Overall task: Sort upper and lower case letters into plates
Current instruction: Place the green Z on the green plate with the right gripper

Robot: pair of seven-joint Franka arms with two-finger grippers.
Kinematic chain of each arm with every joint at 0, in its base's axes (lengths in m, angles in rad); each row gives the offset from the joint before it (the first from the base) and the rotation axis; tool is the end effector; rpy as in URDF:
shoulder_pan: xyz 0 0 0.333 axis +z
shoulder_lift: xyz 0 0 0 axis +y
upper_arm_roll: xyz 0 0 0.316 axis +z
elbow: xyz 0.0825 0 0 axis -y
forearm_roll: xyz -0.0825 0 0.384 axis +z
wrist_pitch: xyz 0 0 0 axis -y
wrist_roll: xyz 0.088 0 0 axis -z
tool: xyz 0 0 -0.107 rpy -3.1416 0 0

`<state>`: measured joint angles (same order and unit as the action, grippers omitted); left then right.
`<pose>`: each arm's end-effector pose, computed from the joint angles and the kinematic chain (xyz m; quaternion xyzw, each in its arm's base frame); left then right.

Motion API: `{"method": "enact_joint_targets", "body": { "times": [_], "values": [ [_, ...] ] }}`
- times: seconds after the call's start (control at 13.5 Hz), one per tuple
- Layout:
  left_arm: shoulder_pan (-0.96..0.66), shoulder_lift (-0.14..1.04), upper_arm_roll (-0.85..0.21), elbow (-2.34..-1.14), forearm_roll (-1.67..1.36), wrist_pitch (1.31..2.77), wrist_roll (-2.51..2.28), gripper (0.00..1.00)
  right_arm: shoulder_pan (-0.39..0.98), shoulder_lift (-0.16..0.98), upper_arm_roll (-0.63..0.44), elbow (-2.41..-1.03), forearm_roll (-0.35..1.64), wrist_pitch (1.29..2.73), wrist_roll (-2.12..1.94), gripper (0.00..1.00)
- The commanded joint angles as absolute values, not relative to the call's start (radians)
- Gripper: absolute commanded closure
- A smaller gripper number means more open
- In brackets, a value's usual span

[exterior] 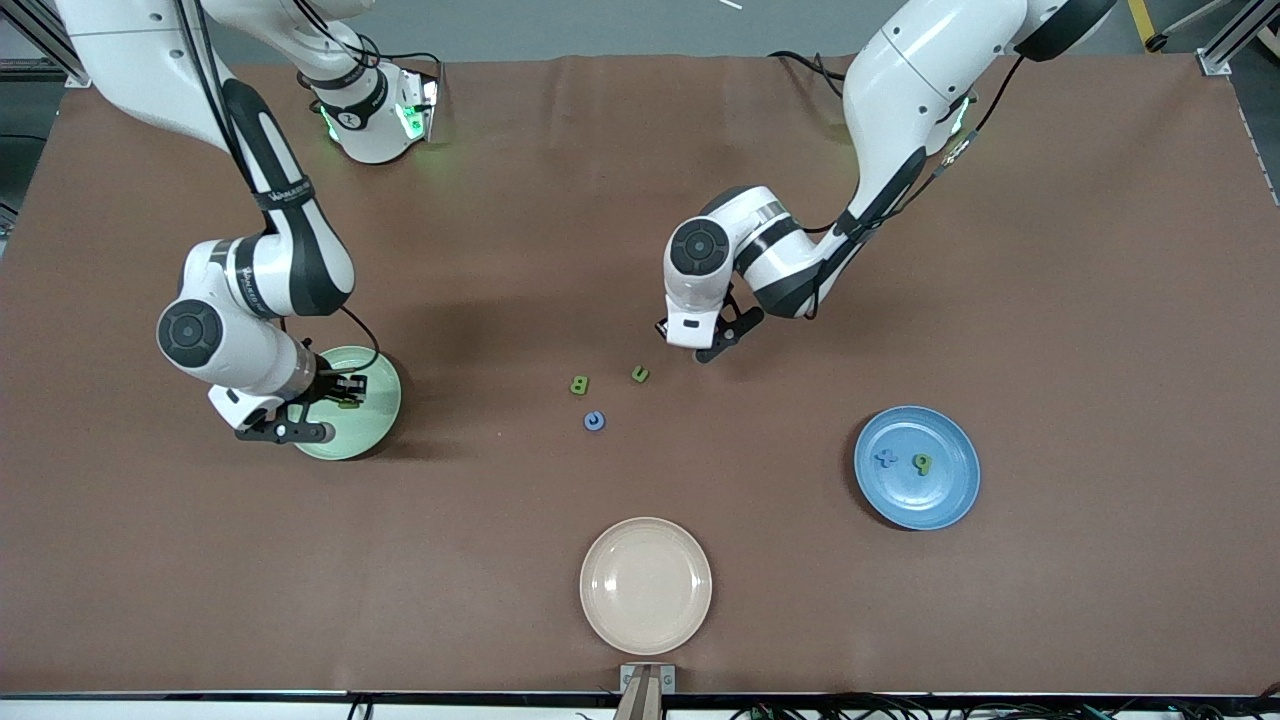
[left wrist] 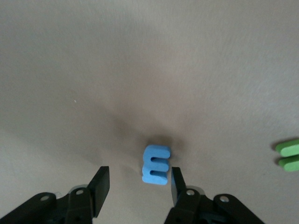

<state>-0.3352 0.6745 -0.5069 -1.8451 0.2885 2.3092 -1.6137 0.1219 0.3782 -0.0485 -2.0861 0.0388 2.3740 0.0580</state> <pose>0.4345 -0.4552 0.1872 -0.9464 -0.3136 0.0707 0.0307 0.5747 0.0429 0.2344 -0.9990 0.0056 0.0450 0.0009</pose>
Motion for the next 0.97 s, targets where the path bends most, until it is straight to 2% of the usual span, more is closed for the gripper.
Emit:
{"method": "enact_joint_targets", "body": {
  "times": [0.0, 0.22, 0.3, 0.37, 0.45, 0.59, 0.82, 0.89],
  "values": [
    [-0.334, 0.641, -0.503, -1.898, 0.299, 2.359, -1.632, 0.41, 0.124, 0.371, -0.020, -2.152, 0.052, 2.448, 0.041, 0.99],
    [-0.339, 0.646, -0.503, -1.901, 0.310, 2.390, -1.632, 0.44, 0.126, 0.400, -0.018, -2.151, 0.052, 2.471, 0.041, 0.96],
    [-0.339, 0.649, -0.502, -1.899, 0.313, 2.405, -1.634, 0.46, 0.126, 0.405, -0.018, -2.149, 0.052, 2.470, 0.041, 0.80],
    [-0.334, 0.656, -0.502, -1.899, 0.313, 2.417, -1.634, 0.47, 0.126, 0.405, -0.018, -2.145, 0.052, 2.467, 0.043, 0.26],
    [-0.333, 0.661, -0.500, -1.899, 0.313, 2.424, -1.632, 0.48, 0.127, 0.403, -0.017, -2.140, 0.052, 2.461, 0.046, 0.01],
    [-0.328, 0.661, -0.497, -1.901, 0.313, 2.424, -1.632, 0.49, 0.156, 0.396, -0.015, -2.102, 0.055, 2.416, 0.081, 0.00],
    [-0.325, 0.669, -0.492, -1.896, 0.313, 2.424, -1.631, 0.51, 0.286, 0.397, -0.015, -2.004, 0.055, 2.326, 0.327, 0.00],
    [-0.325, 0.675, -0.492, -1.891, 0.311, 2.424, -1.632, 0.55, 0.332, 0.400, -0.015, -1.991, 0.055, 2.329, 0.409, 0.00]
  ]
}}
